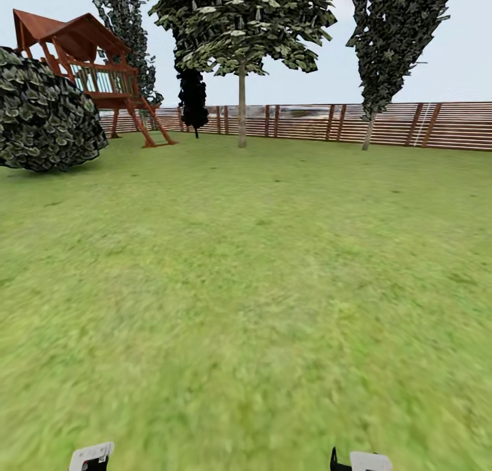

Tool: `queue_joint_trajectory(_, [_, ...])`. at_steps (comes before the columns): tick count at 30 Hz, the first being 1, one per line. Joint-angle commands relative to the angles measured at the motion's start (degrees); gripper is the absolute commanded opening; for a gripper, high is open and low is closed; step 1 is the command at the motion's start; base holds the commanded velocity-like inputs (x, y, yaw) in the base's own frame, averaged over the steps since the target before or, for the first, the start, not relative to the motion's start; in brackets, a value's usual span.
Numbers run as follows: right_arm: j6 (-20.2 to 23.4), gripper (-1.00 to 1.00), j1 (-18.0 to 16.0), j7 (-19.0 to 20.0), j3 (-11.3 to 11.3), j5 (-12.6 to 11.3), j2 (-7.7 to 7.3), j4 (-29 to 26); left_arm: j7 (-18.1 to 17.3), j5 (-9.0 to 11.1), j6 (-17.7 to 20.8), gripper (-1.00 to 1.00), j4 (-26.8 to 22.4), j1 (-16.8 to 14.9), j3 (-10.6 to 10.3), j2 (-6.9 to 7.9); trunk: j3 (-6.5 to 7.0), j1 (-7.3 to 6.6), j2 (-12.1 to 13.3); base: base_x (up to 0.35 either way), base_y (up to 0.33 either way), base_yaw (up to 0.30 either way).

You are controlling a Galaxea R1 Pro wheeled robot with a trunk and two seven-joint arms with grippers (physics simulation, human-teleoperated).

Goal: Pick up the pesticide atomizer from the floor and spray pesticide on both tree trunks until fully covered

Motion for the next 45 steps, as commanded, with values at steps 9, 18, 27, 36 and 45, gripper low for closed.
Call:
queue_joint_trajectory(9, [-0.1,1.00,0.0,-0.3,-0.5,0.6,0.02,0.0,-0.2,-0.5,-0.2,-1.00,0.1,0.0,0.5,0.01,-0.05,0.03,0.0,0.338,0.000,0.000])
queue_joint_trajectory(18, [-0.1,1.00,0.0,-0.3,-0.5,0.6,0.02,0.0,-0.2,-0.5,-0.2,-1.00,0.1,0.0,0.5,0.01,-0.05,0.03,0.0,0.338,0.000,0.000])
queue_joint_trajectory(27, [-0.1,1.00,0.0,-0.3,-0.5,0.6,0.03,0.0,-0.2,-0.5,-0.2,-1.00,0.1,0.0,0.5,0.01,-0.05,0.03,0.0,0.338,0.000,0.000])
queue_joint_trajectory(36, [-0.1,1.00,0.0,-0.3,-0.5,0.6,0.02,0.0,-0.2,-0.5,-0.2,-1.00,0.1,0.0,0.5,0.01,-0.05,0.03,0.0,0.338,0.000,0.000])
queue_joint_trajectory(45, [-0.1,1.00,0.0,-0.3,-0.5,0.6,0.02,0.0,-0.2,-0.5,-0.2,-1.00,0.1,0.0,0.5,0.01,-0.05,0.03,0.0,0.338,0.000,0.000])
